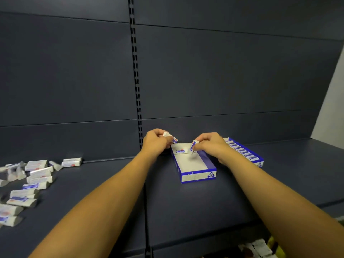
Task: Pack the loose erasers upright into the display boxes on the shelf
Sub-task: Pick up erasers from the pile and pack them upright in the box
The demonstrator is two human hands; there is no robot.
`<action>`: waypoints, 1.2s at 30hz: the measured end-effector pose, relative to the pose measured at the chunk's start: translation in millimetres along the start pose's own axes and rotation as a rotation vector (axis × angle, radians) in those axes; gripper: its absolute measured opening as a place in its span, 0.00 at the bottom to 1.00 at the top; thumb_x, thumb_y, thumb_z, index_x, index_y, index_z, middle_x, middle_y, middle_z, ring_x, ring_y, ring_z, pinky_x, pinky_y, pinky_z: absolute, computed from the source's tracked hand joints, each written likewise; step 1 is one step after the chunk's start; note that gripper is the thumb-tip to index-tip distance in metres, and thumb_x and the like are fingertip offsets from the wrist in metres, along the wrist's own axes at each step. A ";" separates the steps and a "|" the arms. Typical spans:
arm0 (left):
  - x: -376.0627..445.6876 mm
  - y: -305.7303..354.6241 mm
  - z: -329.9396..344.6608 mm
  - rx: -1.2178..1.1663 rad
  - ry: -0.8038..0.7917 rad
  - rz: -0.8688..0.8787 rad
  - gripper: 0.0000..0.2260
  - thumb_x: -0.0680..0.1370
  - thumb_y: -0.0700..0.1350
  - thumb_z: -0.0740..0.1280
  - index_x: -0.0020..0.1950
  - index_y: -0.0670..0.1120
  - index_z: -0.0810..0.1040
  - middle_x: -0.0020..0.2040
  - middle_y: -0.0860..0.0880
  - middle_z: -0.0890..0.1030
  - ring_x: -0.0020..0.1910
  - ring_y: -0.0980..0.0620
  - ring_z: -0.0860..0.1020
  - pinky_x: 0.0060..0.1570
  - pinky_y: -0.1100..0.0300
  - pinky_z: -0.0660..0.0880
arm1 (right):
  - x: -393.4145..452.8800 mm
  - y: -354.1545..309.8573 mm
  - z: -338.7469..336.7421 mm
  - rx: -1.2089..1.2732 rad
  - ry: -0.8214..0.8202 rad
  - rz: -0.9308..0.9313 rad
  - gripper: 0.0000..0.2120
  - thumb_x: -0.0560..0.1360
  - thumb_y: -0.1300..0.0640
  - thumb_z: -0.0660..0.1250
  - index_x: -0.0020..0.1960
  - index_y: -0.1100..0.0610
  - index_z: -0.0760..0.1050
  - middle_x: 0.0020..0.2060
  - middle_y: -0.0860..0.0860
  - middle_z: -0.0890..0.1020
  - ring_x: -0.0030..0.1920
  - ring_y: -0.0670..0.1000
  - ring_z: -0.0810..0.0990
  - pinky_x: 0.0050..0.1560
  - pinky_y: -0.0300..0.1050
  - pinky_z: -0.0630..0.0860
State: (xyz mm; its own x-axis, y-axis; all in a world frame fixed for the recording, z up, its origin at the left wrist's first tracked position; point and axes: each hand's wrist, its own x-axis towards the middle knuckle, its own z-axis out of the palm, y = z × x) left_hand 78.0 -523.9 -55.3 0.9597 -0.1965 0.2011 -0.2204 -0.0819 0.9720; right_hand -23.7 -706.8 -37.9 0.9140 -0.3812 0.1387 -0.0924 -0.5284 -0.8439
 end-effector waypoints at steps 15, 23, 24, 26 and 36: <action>9.7 -26.3 27.8 -0.155 0.188 0.062 0.07 0.76 0.36 0.73 0.52 0.42 0.81 0.42 0.48 0.87 0.43 0.49 0.85 0.45 0.58 0.82 | 79.5 18.6 4.1 -0.052 -0.304 -0.277 0.10 0.69 0.61 0.78 0.48 0.50 0.85 0.41 0.46 0.87 0.44 0.44 0.85 0.45 0.39 0.80; 13.8 -37.6 38.9 -0.045 0.225 0.127 0.06 0.75 0.38 0.74 0.50 0.46 0.82 0.43 0.47 0.86 0.43 0.46 0.85 0.49 0.48 0.83 | 86.2 25.9 12.1 0.162 -0.318 -0.271 0.08 0.70 0.66 0.74 0.47 0.56 0.84 0.41 0.52 0.87 0.42 0.47 0.85 0.43 0.41 0.80; 12.9 -38.0 39.6 -0.043 0.231 0.128 0.06 0.75 0.38 0.74 0.50 0.46 0.82 0.43 0.46 0.86 0.43 0.46 0.85 0.50 0.47 0.83 | 84.7 25.5 13.1 0.208 -0.313 -0.253 0.08 0.70 0.67 0.73 0.46 0.57 0.84 0.41 0.53 0.87 0.41 0.48 0.85 0.41 0.41 0.78; 9.0 -37.8 40.4 -0.041 0.232 0.119 0.06 0.74 0.38 0.74 0.49 0.47 0.82 0.43 0.46 0.86 0.43 0.45 0.85 0.51 0.45 0.82 | 80.9 25.3 14.5 0.249 -0.288 -0.211 0.07 0.70 0.67 0.73 0.45 0.57 0.84 0.39 0.54 0.86 0.38 0.47 0.84 0.39 0.41 0.78; -13.6 -32.3 34.5 -0.080 0.255 0.076 0.04 0.76 0.37 0.72 0.50 0.43 0.82 0.42 0.45 0.86 0.41 0.48 0.85 0.47 0.53 0.83 | 64.5 23.8 19.7 0.243 -0.251 -0.169 0.05 0.73 0.65 0.72 0.48 0.58 0.83 0.38 0.53 0.84 0.27 0.40 0.77 0.29 0.35 0.71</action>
State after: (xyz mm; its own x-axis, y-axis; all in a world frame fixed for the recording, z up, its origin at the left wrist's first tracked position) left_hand 66.1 -552.2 -93.6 0.9562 0.0540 0.2878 -0.2884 0.0030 0.9575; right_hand 40.9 -729.0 -59.3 0.9793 -0.0911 0.1809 0.1368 -0.3614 -0.9223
